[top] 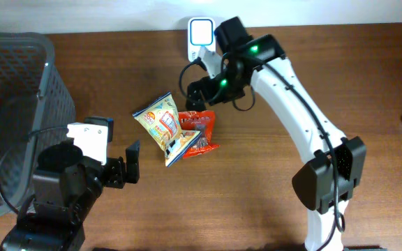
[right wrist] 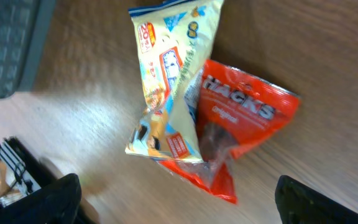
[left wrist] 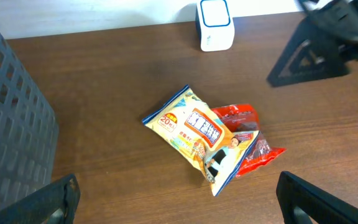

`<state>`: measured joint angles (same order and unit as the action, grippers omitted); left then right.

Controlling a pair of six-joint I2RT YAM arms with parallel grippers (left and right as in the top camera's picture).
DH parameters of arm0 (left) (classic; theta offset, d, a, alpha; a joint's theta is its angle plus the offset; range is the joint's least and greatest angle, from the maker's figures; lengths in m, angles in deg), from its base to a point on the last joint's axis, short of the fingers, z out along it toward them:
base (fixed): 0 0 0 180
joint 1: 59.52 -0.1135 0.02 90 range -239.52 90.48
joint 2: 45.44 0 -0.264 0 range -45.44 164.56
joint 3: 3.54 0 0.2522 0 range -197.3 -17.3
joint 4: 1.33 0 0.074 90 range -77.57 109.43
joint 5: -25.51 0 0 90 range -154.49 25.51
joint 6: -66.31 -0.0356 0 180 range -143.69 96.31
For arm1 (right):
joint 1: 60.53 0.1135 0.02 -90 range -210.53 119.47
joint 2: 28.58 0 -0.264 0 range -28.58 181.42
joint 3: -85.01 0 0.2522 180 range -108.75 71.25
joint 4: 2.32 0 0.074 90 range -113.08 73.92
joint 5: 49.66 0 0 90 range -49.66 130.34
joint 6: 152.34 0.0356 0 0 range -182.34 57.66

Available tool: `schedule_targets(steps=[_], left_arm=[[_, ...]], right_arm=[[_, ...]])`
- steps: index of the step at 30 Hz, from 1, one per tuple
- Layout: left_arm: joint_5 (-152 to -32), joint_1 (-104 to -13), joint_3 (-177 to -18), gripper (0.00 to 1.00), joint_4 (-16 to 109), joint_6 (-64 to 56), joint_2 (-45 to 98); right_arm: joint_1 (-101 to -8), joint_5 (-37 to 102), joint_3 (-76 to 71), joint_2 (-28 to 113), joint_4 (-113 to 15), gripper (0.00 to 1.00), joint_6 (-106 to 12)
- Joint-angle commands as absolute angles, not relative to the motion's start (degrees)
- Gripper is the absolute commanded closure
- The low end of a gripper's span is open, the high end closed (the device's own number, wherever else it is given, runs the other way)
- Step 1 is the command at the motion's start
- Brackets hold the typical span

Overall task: Scan the item barcode
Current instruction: 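Reach the right gripper to the red HACKS candy bag and grasp it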

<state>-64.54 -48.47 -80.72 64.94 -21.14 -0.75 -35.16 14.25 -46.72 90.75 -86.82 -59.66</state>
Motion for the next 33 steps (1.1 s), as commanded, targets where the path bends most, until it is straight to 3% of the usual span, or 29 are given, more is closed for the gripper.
schedule_targets(steps=[1, 4, 8, 19, 26, 33], left_arm=[[-65.17, -48.82, -80.65, 0.01, 64.92, -22.24, -0.77], [-65.17, -48.82, -80.65, 0.01, 64.96, -22.24, -0.77], [-65.17, -48.82, -80.65, 0.01, 64.98, -22.24, -0.77], [-65.17, -48.82, -80.65, 0.01, 64.98, -22.21, -0.77], [-65.17, -48.82, -80.65, 0.01, 64.98, -22.21, -0.77], [-65.17, -48.82, -80.65, 0.01, 64.98, -22.24, -0.77]], right_arm=[[-33.06, 15.56, -42.02, 91.3, -83.44, 0.09, -52.62], [-31.6, 15.52, -37.26, 91.82, -78.08, 0.28, -52.32], [-30.02, 15.34, -30.92, 92.65, -69.4, 0.44, -48.32], [-23.01, 14.84, -29.08, 94.79, -69.45, 0.5, -50.02], [-26.29, 25.64, -33.41, 92.8, -73.95, 0.49, -49.72], [-28.41, 26.25, -29.61, 95.82, -72.16, 0.5, -48.29]])
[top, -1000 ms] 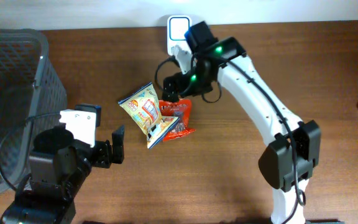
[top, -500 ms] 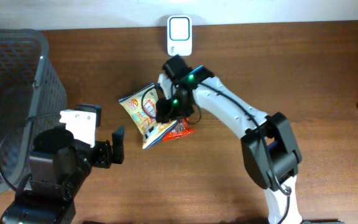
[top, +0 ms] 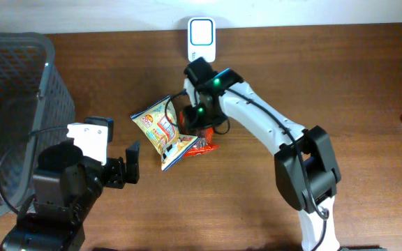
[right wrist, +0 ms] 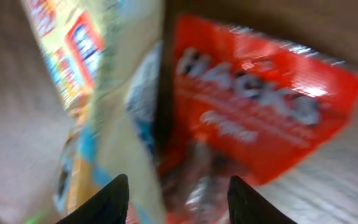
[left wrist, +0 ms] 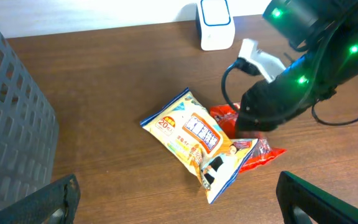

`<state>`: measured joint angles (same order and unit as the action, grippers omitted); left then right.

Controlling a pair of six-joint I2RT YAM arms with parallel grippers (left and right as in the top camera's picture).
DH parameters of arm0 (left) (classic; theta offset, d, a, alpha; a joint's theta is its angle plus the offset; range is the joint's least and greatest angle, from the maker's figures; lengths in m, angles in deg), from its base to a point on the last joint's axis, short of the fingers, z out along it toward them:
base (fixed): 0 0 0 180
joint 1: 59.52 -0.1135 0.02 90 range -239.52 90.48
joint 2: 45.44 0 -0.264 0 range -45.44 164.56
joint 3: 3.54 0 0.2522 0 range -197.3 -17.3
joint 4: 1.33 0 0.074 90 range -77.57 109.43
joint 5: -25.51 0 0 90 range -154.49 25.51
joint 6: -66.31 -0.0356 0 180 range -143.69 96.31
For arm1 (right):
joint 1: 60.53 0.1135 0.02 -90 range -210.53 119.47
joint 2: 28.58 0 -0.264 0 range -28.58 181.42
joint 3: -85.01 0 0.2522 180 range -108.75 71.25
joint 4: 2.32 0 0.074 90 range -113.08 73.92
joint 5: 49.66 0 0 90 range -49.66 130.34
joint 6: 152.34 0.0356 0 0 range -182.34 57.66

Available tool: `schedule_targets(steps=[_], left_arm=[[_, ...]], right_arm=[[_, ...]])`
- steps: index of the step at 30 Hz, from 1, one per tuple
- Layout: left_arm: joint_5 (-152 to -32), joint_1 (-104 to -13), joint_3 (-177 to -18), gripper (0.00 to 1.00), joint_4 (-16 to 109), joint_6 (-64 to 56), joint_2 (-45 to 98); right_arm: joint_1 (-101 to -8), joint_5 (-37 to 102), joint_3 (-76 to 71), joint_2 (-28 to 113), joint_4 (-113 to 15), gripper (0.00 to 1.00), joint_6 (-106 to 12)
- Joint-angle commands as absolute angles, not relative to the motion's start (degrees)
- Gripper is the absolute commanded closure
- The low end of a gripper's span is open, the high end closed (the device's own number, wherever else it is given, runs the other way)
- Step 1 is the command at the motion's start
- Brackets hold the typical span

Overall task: Scan the item barcode
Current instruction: 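Reach the right gripper to the red HACKS candy bag and grasp it, then lift the red candy bag up to the white scanner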

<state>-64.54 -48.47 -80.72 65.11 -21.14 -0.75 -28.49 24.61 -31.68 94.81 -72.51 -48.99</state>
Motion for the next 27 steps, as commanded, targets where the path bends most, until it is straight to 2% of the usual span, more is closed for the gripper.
schedule_targets(steps=[1, 6, 12, 18, 19, 23, 27], left_arm=[[-65.17, -48.82, -80.65, 0.01, 64.98, -22.24, -0.77], [-65.17, -48.82, -80.65, 0.01, 64.98, -22.24, -0.77], [-65.17, -48.82, -80.65, 0.01, 64.98, -22.21, -0.77], [-65.17, -48.82, -80.65, 0.01, 64.98, -22.24, -0.77], [-65.17, -48.82, -80.65, 0.01, 64.98, -22.24, -0.77], [-65.17, -48.82, -80.65, 0.01, 64.98, -22.24, -0.77], [-65.17, -48.82, -80.65, 0.01, 64.98, -22.24, -0.77]], right_arm=[[-28.41, 26.6, -29.08, 96.5, -72.2, 0.5, -48.32], [-28.43, 32.54, -27.16, 97.92, -73.25, 0.5, -48.32], [-29.83, 49.37, -27.42, 97.9, -79.31, 0.5, -45.96], [-33.04, 44.26, -28.6, 97.9, -82.37, 0.5, -49.06], [-33.52, 43.28, -28.56, 97.9, -82.54, 0.52, -49.98], [-36.12, 42.64, -28.56, 97.9, -82.56, 0.96, -47.38], [-39.9, 36.7, -30.63, 97.7, -81.93, 0.96, -46.2]])
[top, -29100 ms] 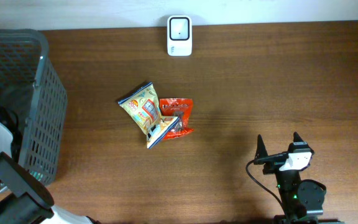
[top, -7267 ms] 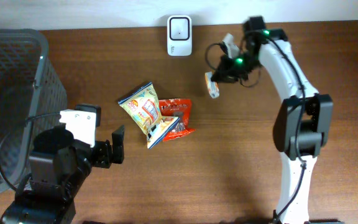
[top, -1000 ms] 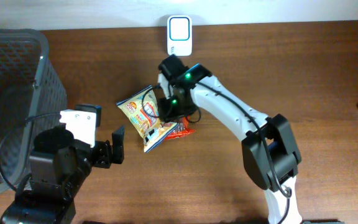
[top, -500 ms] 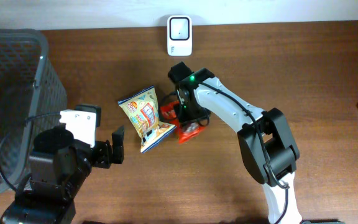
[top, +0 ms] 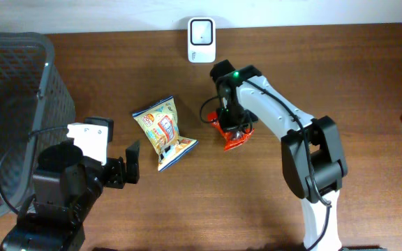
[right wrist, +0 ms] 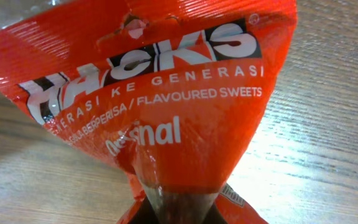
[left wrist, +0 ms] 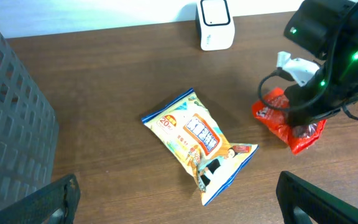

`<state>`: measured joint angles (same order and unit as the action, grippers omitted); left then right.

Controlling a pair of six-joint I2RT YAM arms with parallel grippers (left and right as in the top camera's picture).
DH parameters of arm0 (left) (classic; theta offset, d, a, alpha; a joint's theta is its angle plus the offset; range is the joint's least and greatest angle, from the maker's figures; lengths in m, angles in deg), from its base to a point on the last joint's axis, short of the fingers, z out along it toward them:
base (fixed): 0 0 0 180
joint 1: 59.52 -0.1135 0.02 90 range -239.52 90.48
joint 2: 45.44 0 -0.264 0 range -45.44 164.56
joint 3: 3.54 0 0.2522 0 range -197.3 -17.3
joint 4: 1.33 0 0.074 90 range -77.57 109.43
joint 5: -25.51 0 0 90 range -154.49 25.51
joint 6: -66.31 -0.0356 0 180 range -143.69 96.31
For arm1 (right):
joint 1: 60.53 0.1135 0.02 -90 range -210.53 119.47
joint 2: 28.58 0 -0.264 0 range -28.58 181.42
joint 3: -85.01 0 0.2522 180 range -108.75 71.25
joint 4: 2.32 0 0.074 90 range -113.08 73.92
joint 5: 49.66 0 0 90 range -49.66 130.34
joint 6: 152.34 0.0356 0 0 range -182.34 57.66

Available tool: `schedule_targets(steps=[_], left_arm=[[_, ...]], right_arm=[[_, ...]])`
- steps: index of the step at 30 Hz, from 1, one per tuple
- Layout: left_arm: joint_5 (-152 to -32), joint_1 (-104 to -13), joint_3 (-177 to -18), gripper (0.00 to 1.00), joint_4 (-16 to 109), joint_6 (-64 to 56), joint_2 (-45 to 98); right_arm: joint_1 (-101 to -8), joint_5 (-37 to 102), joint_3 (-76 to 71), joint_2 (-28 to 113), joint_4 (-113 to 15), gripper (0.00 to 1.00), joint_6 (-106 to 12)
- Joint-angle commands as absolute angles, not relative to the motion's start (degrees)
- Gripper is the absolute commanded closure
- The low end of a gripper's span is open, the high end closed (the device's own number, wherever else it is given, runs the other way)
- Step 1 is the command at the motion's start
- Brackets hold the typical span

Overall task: Scan the item barcode
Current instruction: 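Lift the red candy bag up to the white scanner, then move the red candy bag to the table's right edge and release it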

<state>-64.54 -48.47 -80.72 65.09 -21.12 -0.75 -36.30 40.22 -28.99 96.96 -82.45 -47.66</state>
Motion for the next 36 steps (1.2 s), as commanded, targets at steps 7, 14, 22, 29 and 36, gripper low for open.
schedule_targets(steps=[7, 14, 22, 29, 36], left_arm=[[-65.17, -48.82, -80.65, 0.01, 64.98, -22.21, -0.77], [-65.17, -48.82, -80.65, 0.01, 64.98, -22.24, -0.77], [-65.17, -48.82, -80.65, 0.01, 64.98, -22.24, -0.77], [-65.17, -48.82, -80.65, 0.01, 64.98, -22.24, -0.77], [-65.17, -48.82, -80.65, 0.01, 64.98, -22.21, -0.77]], right_arm=[[-45.61, 31.17, -46.35, 95.58, -80.4, 0.96, -49.58], [-44.08, 31.32, -51.66, 96.72, -54.78, 0.96, -51.16], [-41.91, 31.93, -51.66, 104.76, -30.63, 0.96, -51.18], [-40.34, 32.19, -51.66, 109.13, -21.58, 0.96, -51.18], [-44.3, 32.46, -51.66, 104.61, -21.14, 0.96, -50.28]])
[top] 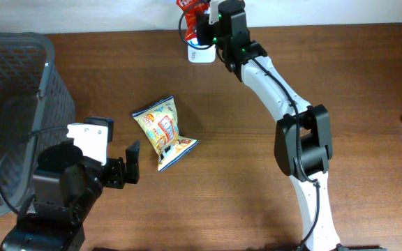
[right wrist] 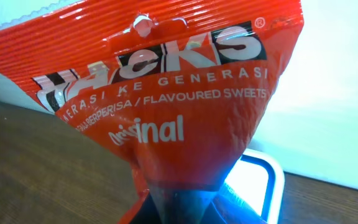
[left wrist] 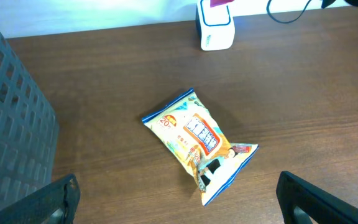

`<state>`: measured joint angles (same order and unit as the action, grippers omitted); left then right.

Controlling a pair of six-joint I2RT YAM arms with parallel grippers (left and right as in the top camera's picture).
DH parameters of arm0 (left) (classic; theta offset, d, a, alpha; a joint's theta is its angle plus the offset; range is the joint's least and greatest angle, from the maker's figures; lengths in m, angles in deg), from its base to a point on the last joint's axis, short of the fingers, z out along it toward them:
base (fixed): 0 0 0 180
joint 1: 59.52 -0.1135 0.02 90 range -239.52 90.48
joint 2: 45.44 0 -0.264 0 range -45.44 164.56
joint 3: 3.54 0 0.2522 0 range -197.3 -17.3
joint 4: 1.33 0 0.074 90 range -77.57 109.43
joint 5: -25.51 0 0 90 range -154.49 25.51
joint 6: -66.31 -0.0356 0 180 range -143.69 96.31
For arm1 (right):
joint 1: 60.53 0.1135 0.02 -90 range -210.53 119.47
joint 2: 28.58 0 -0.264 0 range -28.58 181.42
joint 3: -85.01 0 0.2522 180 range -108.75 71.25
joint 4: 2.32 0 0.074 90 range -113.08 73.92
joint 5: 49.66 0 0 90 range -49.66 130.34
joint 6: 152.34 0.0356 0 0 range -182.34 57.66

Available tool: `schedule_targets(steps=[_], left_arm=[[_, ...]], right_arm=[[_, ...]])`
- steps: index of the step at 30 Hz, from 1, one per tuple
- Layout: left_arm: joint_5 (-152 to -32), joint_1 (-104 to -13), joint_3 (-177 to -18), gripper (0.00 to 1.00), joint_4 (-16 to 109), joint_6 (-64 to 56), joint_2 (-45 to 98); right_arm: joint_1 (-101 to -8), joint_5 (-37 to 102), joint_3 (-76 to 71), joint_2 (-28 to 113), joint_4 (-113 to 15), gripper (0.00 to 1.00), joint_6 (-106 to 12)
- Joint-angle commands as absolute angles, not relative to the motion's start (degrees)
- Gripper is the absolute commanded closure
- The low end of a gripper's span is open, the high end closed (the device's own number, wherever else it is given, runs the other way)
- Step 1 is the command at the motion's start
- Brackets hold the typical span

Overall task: Scan the item barcode
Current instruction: 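Move the red candy bag to the table's right edge and release it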

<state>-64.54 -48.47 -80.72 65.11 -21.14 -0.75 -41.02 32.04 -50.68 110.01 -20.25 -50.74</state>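
Observation:
A red Hacks sweets bag [right wrist: 166,106] fills the right wrist view, pinched at its lower end by my right gripper [top: 206,19], which is shut on it. The bag [top: 190,7] hangs over the white scanner [right wrist: 257,180] at the table's far edge, and the scanner's window glows blue-white. From overhead the scanner [top: 198,54] is partly covered by the arm. My left gripper [top: 130,164] stands open near the front left, with nothing between its fingers.
A yellow snack bag [top: 163,132] lies mid-table, also in the left wrist view [left wrist: 199,144]. A dark mesh basket [top: 12,90] stands at the left. A small orange packet lies at the right edge.
My right gripper has moved from mid-table to the far edge with the red bag, which is now lifted above the scanner. The left arm and the yellow bag have not moved.
My right gripper was open above the red and yellow bags lying together. Then it was down at the red bag. Then it held the red bag to the right, apart from the yellow bag. Now the bag is over the lit scanner.

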Motion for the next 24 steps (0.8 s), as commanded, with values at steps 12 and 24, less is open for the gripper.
schedule_targets(steps=[12, 24], left_arm=[[-65.17, -48.82, -80.65, 0.01, 64.98, -22.21, -0.77], [-65.17, -48.82, -80.65, 0.01, 64.98, -22.24, -0.77]], right_arm=[[-74.48, 50.68, -51.66, 97.07, -57.93, 0.96, -46.39], [-97.34, 51.01, -51.62, 102.03, -64.97, 0.86, -46.83]])
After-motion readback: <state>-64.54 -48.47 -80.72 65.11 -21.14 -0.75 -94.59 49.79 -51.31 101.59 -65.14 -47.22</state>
